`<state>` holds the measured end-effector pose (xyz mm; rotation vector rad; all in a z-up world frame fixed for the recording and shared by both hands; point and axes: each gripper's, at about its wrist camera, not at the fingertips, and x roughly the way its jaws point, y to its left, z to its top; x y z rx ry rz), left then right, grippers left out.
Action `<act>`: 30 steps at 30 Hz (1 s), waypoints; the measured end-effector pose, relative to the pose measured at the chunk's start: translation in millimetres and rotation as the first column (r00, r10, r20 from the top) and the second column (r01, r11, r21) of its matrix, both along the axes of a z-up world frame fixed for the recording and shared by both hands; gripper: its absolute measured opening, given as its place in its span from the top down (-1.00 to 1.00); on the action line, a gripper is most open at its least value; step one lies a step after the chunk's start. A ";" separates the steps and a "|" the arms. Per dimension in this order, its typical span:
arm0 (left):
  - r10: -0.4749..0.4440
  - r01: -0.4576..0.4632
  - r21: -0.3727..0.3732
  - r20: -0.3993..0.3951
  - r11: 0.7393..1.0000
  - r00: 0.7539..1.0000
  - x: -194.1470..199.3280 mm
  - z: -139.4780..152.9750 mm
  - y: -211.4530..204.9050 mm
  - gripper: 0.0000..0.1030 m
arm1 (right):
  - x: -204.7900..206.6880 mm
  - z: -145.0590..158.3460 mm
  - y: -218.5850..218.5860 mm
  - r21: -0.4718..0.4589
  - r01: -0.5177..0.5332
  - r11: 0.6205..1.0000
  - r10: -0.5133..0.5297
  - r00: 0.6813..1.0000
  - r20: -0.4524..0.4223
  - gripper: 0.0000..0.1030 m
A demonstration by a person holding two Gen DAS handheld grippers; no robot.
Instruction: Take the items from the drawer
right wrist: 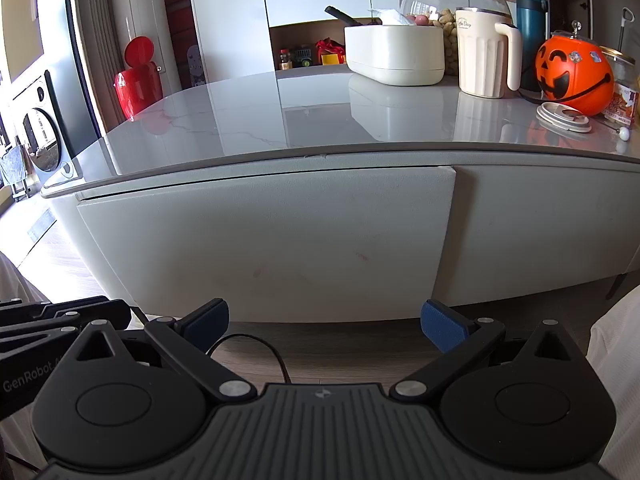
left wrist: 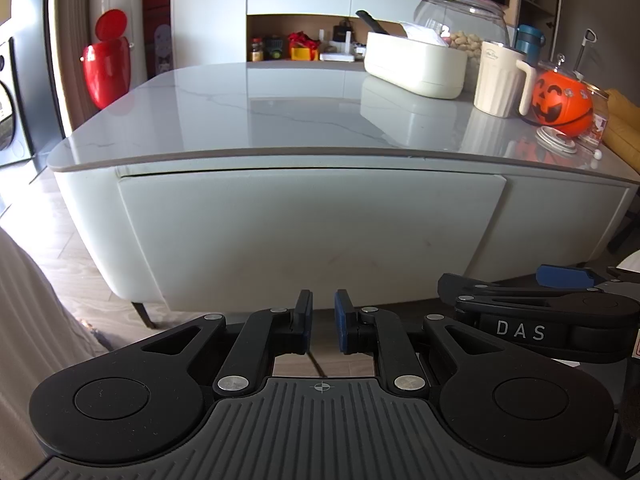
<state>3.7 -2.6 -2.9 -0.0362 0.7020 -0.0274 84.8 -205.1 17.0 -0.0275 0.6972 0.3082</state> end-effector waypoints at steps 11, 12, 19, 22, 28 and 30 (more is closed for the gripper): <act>0.000 0.000 -0.001 -0.001 1.000 1.000 0.0 0.0 -0.1 0.71 | 0.1 -0.3 0.2 0.000 0.000 1.000 0.000 1.000 0.000 -1.00; 0.000 0.000 -0.001 -0.001 1.000 1.000 0.0 0.0 -0.2 0.71 | 0.2 -0.3 0.1 0.000 0.000 1.000 0.000 1.000 0.000 -1.00; -0.001 0.001 -0.001 0.000 1.000 1.000 0.1 0.2 -0.2 0.71 | 0.3 -0.6 0.0 0.000 0.000 1.000 0.000 1.000 0.000 -1.00; -0.001 0.001 -0.002 0.000 1.000 1.000 0.1 0.3 -0.2 0.71 | 0.5 -0.6 -0.1 0.000 0.000 1.000 0.000 1.000 0.000 -1.00; -0.001 0.001 -0.003 0.000 1.000 1.000 0.4 0.7 -0.4 0.71 | -0.3 -2.2 0.4 -0.002 0.001 1.000 -0.001 1.000 -0.003 -1.00; -0.001 0.001 -0.008 0.000 1.000 1.000 0.9 1.1 -0.4 0.71 | -0.2 -2.2 0.5 -0.002 0.001 1.000 -0.001 1.000 -0.003 -1.00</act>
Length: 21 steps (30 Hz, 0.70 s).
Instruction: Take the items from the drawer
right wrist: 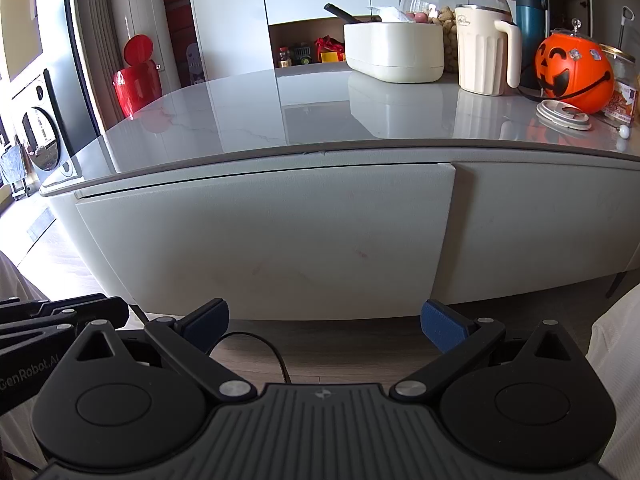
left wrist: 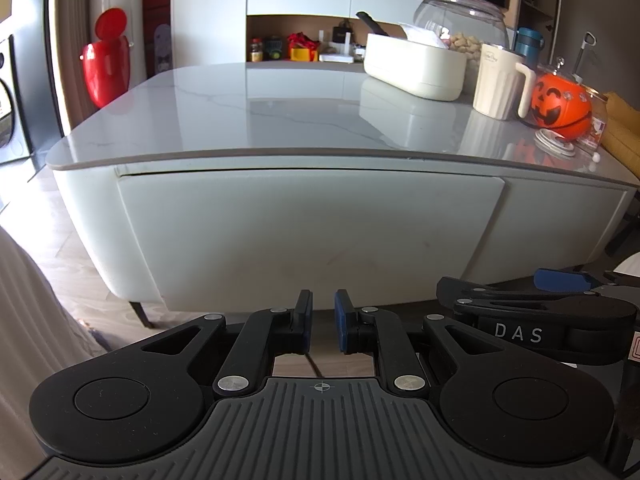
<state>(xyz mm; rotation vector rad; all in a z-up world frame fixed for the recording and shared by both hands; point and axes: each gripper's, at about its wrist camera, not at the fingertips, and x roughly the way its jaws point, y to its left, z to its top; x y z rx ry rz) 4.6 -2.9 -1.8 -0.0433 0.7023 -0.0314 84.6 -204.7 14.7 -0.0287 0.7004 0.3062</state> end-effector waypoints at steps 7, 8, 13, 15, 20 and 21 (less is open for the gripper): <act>0.004 -0.004 -0.008 0.005 1.000 1.000 -1.4 3.5 2.5 0.71 | -1.1 -0.9 0.4 -0.002 -0.002 1.000 0.002 1.000 0.001 -1.00; 0.004 -0.004 -0.009 0.006 1.000 1.000 -1.5 3.6 2.5 0.71 | -0.6 -0.8 0.4 -0.003 -0.002 1.000 0.002 1.000 0.000 -1.00; 0.007 -0.007 -0.020 0.004 1.000 1.000 -1.2 1.9 4.8 0.71 | -1.1 -1.5 1.3 -0.007 0.001 1.000 -0.001 1.000 -0.004 -0.99; 0.009 -0.009 -0.028 0.005 1.000 1.000 -1.3 1.8 6.8 0.71 | -1.5 -1.4 2.2 -0.011 0.000 1.000 -0.001 1.000 -0.004 -1.00; 0.018 -0.018 -0.047 -0.001 0.999 1.000 0.9 0.3 12.5 0.71 | -1.7 -0.7 3.9 -0.018 -0.001 1.000 0.001 1.000 -0.011 -1.00; 0.022 -0.022 -0.052 0.000 0.998 1.000 1.3 0.4 14.0 0.71 | -1.4 0.0 4.1 -0.018 -0.003 1.000 0.002 1.000 -0.013 -1.00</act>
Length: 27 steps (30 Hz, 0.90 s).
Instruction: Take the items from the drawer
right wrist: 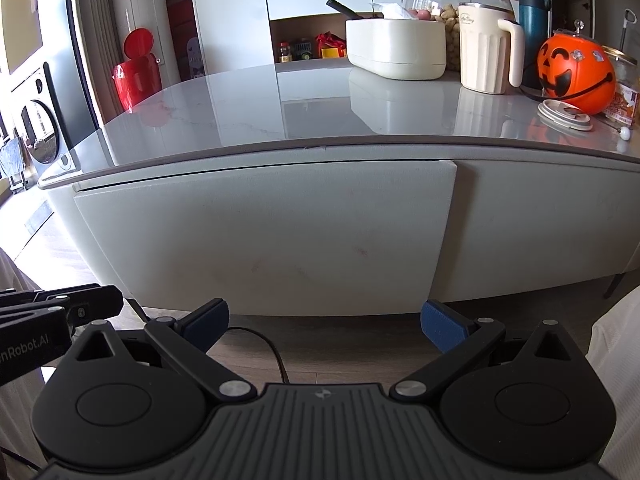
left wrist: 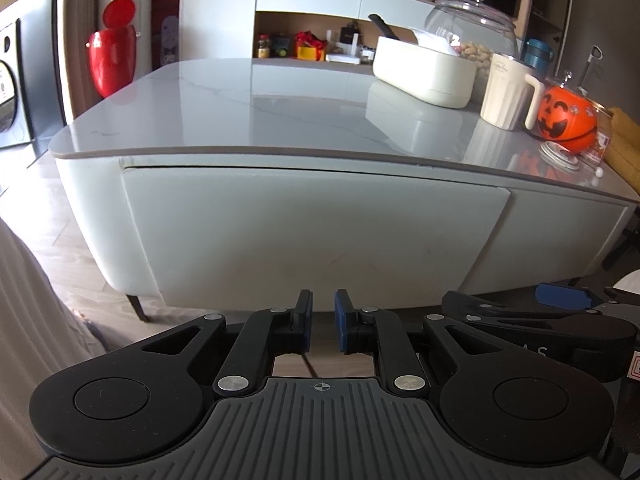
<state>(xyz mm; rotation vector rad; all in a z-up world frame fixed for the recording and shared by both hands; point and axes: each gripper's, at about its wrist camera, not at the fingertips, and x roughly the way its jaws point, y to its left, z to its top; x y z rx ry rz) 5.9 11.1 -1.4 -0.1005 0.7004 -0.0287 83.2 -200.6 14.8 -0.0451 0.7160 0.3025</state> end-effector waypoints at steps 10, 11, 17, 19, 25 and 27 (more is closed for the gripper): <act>0.027 -0.027 -0.010 -0.016 1.000 1.000 26.1 -2.5 27.0 0.71 | 17.9 13.0 1.2 0.012 -0.039 0.999 0.040 0.999 -0.025 -0.99; 0.025 -0.025 -0.007 -0.014 1.000 1.000 31.3 -3.5 32.0 0.71 | 22.8 14.7 0.7 0.013 -0.049 0.999 0.049 0.999 -0.018 -0.99; -0.011 0.009 0.037 0.053 0.999 0.999 69.7 -0.5 95.2 0.66 | 68.0 18.4 -12.5 -0.028 -0.088 0.996 0.089 0.996 0.027 -0.99; 0.019 -0.026 0.072 0.093 0.997 0.995 82.1 1.6 123.5 0.66 | 87.8 17.8 -19.4 -0.046 -0.097 0.994 0.098 0.995 0.028 -0.99; 0.172 -0.160 -0.127 0.085 0.979 0.982 95.5 -13.9 192.3 0.65 | 135.1 9.3 -31.0 -0.098 -0.162 0.982 0.164 0.986 0.018 -0.99; 0.211 -0.200 -0.164 0.058 0.966 0.976 98.0 -18.3 200.9 0.65 | 143.4 5.7 -34.3 -0.104 -0.133 0.986 0.137 0.990 0.032 -0.99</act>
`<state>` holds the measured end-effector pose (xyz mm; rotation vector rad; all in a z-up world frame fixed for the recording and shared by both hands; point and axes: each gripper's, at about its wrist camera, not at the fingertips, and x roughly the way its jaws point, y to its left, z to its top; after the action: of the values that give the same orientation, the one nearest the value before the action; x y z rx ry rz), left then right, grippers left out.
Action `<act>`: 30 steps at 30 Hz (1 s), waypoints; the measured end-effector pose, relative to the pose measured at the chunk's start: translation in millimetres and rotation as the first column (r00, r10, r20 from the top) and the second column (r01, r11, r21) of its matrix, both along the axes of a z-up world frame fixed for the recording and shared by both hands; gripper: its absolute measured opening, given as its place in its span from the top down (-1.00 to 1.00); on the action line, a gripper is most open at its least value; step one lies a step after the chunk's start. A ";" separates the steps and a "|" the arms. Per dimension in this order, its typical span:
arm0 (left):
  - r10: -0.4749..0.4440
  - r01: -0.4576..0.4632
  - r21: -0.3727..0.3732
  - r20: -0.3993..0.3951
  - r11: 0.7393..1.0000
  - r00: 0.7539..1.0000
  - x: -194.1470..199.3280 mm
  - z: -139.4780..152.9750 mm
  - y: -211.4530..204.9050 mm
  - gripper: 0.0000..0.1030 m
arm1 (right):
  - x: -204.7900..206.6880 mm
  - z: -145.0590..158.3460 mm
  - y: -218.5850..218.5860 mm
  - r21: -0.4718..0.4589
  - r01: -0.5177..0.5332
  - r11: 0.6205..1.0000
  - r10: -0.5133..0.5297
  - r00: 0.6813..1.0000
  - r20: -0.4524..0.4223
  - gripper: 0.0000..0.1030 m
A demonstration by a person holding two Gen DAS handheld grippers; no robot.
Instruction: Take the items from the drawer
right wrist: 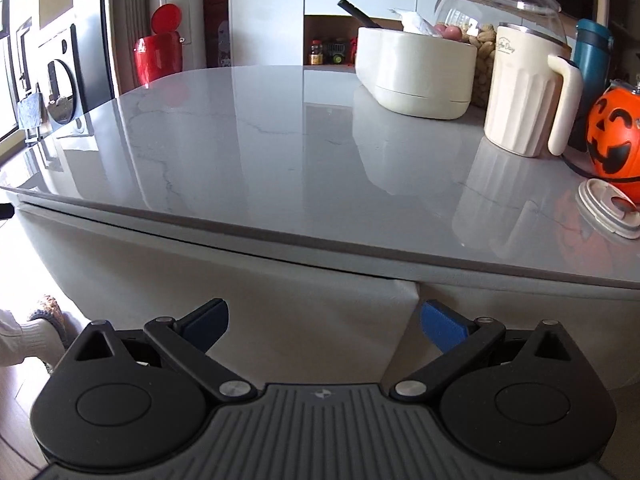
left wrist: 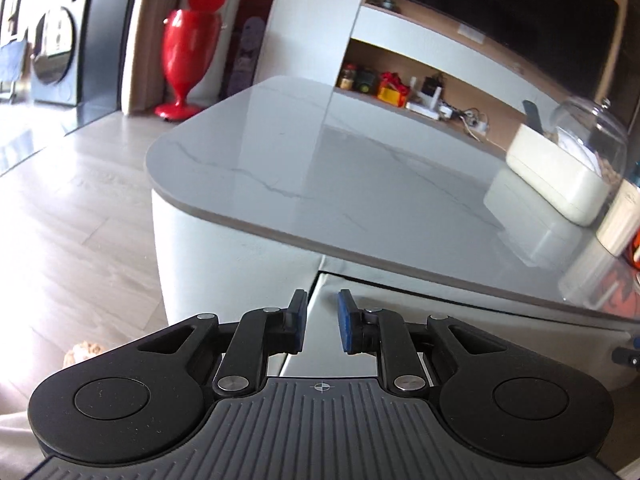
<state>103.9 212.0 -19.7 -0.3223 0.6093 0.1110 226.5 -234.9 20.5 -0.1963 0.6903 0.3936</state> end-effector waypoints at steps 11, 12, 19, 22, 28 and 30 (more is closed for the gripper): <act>0.041 -0.040 0.039 -0.031 0.998 0.999 -6.7 -4.8 6.7 0.64 | 21.8 2.7 -14.7 0.139 0.139 0.980 -0.139 0.990 -0.010 -0.99; 0.042 -0.041 0.037 -0.029 0.998 0.999 -6.6 -4.1 6.6 0.65 | 22.3 2.4 -16.0 0.144 0.149 0.978 -0.149 0.989 -0.016 -0.99; 0.031 -0.030 0.033 -0.032 0.999 0.999 -3.4 -3.6 3.6 0.65 | 27.7 -2.3 -15.9 0.170 0.132 0.977 -0.120 0.990 -0.076 -0.99; 0.026 -0.025 0.036 -0.030 0.999 0.999 -2.6 -2.8 2.1 0.64 | 32.4 -6.0 -16.6 0.185 0.126 0.975 -0.108 0.988 -0.108 -0.99; 0.018 -0.018 0.003 -0.023 1.000 1.000 -2.8 -3.0 5.0 0.65 | 39.1 -7.0 -20.4 0.218 0.137 0.966 -0.107 0.984 -0.145 -1.00; 0.023 -0.024 -0.040 -0.007 0.999 1.000 -3.4 -1.9 9.3 0.65 | 37.5 -7.8 -18.4 0.204 0.126 0.971 -0.099 0.985 -0.140 -1.00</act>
<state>100.5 221.2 -21.6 -0.3678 0.6147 0.1228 264.0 -253.3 12.7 0.0715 0.7773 0.3700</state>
